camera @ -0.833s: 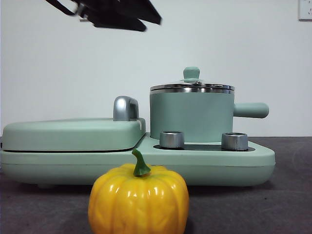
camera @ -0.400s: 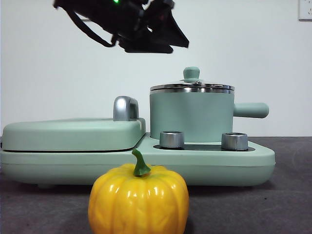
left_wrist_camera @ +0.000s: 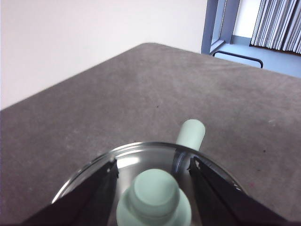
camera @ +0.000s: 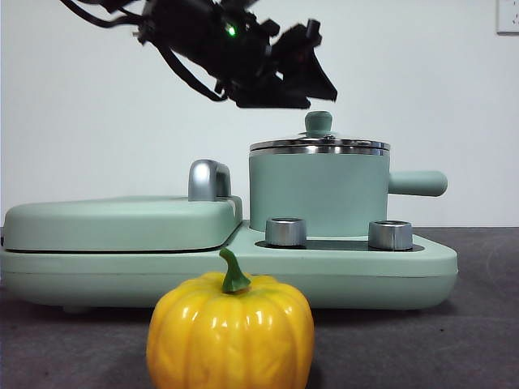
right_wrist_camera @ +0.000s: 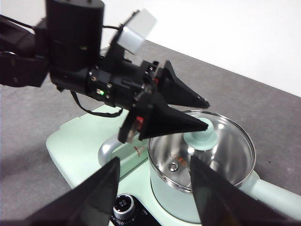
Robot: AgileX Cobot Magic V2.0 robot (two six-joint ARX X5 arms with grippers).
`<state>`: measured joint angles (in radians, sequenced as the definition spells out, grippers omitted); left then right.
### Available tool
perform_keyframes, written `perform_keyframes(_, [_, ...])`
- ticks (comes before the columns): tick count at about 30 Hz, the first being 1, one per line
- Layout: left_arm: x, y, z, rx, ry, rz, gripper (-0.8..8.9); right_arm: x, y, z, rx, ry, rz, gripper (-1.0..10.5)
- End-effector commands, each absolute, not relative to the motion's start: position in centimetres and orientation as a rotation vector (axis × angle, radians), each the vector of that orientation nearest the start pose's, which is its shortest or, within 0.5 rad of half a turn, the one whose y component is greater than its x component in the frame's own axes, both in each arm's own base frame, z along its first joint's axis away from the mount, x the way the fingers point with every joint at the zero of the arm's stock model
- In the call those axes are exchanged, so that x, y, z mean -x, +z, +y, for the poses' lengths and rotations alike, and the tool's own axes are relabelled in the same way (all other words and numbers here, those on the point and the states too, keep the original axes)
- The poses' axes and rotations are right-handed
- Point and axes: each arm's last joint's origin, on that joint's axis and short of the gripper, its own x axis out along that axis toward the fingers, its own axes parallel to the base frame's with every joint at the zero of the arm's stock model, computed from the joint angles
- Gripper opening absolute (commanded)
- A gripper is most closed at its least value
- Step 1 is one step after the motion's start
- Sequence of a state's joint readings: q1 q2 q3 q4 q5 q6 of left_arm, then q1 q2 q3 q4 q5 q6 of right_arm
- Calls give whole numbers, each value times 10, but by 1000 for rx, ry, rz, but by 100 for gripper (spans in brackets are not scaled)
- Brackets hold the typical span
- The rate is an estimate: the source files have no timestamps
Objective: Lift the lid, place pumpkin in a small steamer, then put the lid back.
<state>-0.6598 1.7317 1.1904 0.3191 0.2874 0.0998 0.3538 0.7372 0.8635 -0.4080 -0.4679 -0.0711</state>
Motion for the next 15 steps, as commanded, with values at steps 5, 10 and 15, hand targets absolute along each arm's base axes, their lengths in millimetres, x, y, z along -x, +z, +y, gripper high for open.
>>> perform_keyframes(5, [-317,257,-264,-129,-969,198,249,-136,352,65,49,824,237,240])
perform_keyframes(10, [-318,254,-265,-130,-969,209,248,-136,352,65,49,824,237,240])
perform_keyframes(15, [-317,252,-264,-134,-969,227,245,-136,352,65,49,824,237,240])
